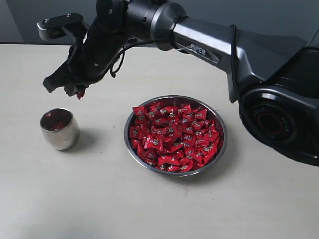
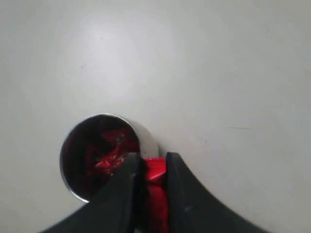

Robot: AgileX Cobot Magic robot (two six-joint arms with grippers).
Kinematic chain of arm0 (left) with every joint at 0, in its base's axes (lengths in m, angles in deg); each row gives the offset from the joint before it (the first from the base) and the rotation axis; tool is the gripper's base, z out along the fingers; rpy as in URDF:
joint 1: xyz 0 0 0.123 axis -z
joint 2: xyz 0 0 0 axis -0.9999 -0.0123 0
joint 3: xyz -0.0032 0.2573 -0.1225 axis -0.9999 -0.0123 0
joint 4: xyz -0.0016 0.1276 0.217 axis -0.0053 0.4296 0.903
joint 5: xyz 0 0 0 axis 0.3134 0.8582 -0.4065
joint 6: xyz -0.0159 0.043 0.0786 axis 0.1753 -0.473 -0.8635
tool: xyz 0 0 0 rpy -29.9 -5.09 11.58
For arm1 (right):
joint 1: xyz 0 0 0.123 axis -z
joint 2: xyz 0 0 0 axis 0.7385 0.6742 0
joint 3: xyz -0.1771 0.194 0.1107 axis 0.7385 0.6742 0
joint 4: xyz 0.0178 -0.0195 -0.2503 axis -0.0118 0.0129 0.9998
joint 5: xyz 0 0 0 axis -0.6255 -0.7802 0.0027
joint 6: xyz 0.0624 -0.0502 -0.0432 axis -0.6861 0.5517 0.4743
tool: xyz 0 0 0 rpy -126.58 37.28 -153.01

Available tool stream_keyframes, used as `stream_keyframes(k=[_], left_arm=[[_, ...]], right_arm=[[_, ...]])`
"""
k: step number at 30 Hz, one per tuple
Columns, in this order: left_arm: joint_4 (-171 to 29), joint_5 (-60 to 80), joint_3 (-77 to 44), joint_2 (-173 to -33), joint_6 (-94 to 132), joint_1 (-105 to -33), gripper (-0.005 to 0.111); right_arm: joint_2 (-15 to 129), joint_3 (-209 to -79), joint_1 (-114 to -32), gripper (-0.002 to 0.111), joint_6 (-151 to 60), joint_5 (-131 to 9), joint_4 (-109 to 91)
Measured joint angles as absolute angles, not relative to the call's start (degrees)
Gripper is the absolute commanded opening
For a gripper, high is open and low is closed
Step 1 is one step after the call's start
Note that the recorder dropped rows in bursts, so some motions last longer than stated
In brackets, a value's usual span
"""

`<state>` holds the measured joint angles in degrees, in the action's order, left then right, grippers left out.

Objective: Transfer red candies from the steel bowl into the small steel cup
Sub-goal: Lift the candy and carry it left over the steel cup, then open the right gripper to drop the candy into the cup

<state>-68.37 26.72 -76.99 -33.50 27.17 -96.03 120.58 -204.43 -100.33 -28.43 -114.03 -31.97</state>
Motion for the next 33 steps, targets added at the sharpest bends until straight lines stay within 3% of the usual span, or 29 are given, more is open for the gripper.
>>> stream_keyframes(k=[33], left_arm=[[-68.37, 26.72, -76.99, -33.5, 27.17, -96.03, 0.0]], right_arm=[[125.98, -205.73, -104.28, 0.007, -27.6, -107.82, -36.28]])
